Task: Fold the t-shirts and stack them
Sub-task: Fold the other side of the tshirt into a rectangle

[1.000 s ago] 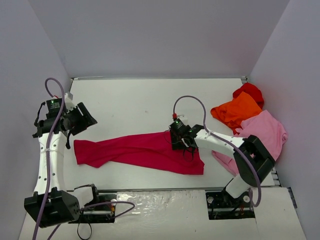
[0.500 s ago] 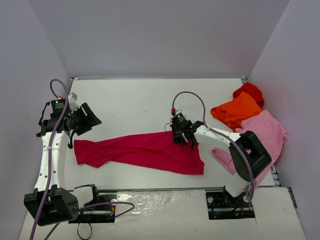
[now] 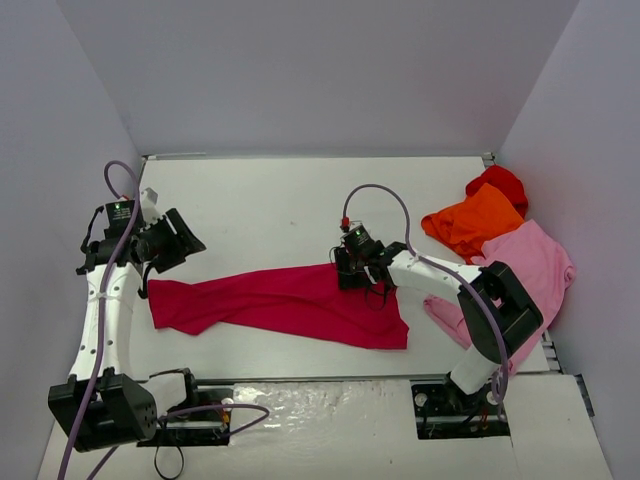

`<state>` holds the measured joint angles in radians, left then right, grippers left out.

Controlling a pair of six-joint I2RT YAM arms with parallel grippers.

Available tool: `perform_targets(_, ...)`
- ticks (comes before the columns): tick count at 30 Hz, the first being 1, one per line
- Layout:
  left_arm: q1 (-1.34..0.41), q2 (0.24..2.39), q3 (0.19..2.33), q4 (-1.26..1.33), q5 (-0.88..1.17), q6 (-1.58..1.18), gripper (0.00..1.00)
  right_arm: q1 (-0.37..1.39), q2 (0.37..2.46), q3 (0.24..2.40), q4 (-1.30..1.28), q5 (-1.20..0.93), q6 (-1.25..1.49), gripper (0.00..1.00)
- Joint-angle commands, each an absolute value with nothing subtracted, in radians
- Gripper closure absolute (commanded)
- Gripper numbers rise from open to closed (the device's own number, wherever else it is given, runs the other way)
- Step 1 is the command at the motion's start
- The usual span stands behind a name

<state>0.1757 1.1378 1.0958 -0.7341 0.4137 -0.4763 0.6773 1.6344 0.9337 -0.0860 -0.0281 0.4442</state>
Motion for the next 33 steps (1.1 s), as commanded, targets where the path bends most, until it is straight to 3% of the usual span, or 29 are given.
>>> perform_targets(1,0.17,1.138,1.113,-0.678,0.418,-0.485,0.45,0.676,1.633,0.962,-0.063,-0.065,0.448,0.57)
perform_targets(13,0.17,1.144,1.1,-0.665,0.425,-0.489,0.45,0.676,1.613,0.888,-0.061,-0.133,0.475,0.61)
perform_targets(18,0.17,1.149,1.092,-0.659,0.429,-0.488,0.45,0.683,1.562,0.852,-0.076,-0.147,0.49,0.95)
perform_targets(20,0.17,1.149,1.088,-0.656,0.432,-0.487,0.45,0.691,1.532,0.846,-0.093,-0.121,0.496,1.0)
perform_targets(33,0.166,1.152,1.075,-0.632,0.434,-0.485,0.45,0.767,1.394,0.903,-0.207,-0.061,0.563,1.0)
